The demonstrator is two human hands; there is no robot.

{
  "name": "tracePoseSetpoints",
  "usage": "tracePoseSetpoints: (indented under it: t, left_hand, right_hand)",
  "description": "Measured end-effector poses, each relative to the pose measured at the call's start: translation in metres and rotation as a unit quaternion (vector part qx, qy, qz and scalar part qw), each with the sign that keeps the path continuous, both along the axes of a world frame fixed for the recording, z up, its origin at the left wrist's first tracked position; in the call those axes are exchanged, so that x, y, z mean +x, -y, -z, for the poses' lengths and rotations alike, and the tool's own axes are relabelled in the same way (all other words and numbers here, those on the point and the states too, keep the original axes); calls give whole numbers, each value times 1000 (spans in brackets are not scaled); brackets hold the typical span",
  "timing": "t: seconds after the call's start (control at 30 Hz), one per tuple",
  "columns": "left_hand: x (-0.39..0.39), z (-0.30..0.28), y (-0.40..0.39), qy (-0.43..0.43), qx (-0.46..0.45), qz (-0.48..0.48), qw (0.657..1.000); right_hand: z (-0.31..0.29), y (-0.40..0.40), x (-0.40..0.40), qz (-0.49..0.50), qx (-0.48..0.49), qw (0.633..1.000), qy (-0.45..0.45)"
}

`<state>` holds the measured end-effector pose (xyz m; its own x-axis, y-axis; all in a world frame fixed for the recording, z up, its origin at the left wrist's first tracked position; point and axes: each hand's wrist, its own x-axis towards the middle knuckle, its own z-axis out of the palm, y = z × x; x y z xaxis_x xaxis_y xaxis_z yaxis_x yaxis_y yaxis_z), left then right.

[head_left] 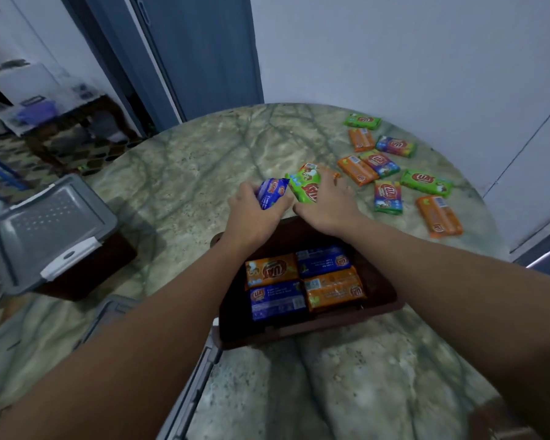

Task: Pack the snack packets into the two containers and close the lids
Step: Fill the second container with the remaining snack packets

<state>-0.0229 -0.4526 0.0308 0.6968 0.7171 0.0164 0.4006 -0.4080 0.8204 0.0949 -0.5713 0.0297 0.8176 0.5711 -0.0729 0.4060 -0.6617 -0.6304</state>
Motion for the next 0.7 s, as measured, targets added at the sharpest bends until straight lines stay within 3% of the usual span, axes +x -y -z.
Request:
tracePoseSetpoints:
  t: [0.13, 0.37, 0.7]
  left_hand:
    - [-23, 1, 12, -29, 43, 15, 999]
    - [-53, 20, 25, -78, 88, 97, 988]
    - [-65, 46, 27, -225, 211, 167, 936]
  right_hand:
    - [4, 17, -15, -29, -5, 1000, 9]
    - [12, 48, -28, -114, -106, 986, 63]
    - [29, 71, -26, -253, -227, 916, 214]
